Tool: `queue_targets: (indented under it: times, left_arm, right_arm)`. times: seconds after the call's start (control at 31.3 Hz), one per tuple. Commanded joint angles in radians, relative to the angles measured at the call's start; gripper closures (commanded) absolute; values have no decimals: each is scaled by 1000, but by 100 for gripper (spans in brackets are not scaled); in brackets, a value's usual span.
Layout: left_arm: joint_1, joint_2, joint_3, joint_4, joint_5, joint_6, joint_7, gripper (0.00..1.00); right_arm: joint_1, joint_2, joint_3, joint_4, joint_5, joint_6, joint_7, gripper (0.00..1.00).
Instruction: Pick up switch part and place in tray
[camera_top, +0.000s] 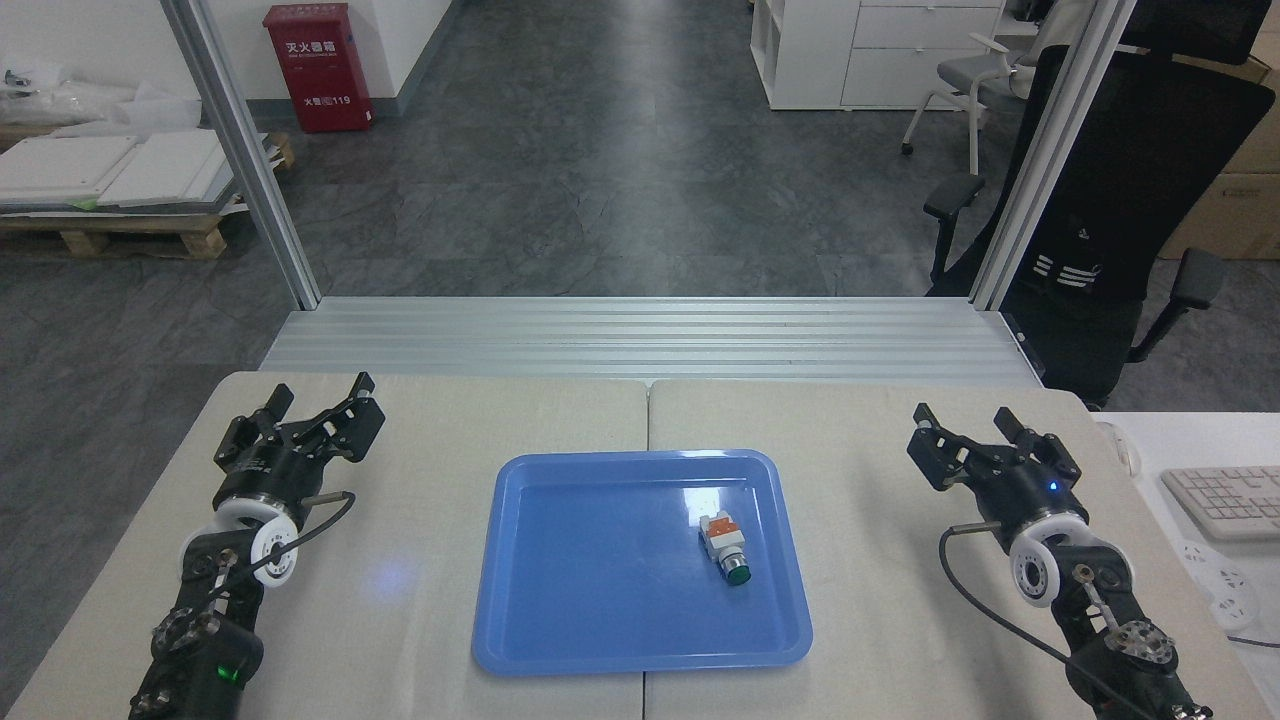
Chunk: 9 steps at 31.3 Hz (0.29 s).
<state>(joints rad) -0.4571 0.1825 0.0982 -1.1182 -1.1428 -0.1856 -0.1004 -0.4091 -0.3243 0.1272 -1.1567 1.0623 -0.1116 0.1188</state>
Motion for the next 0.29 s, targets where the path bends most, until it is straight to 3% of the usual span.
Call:
queue_targets:
  times: [0.0,0.26]
  left_arm:
    - [0,0,0,0,0,0,1,0]
    - [0,0,0,0,0,0,1,0]
  right_arm:
    - [10,11,2,-40,21,3,5,1]
    - [6,-4,0,-46,22,30,7,1]
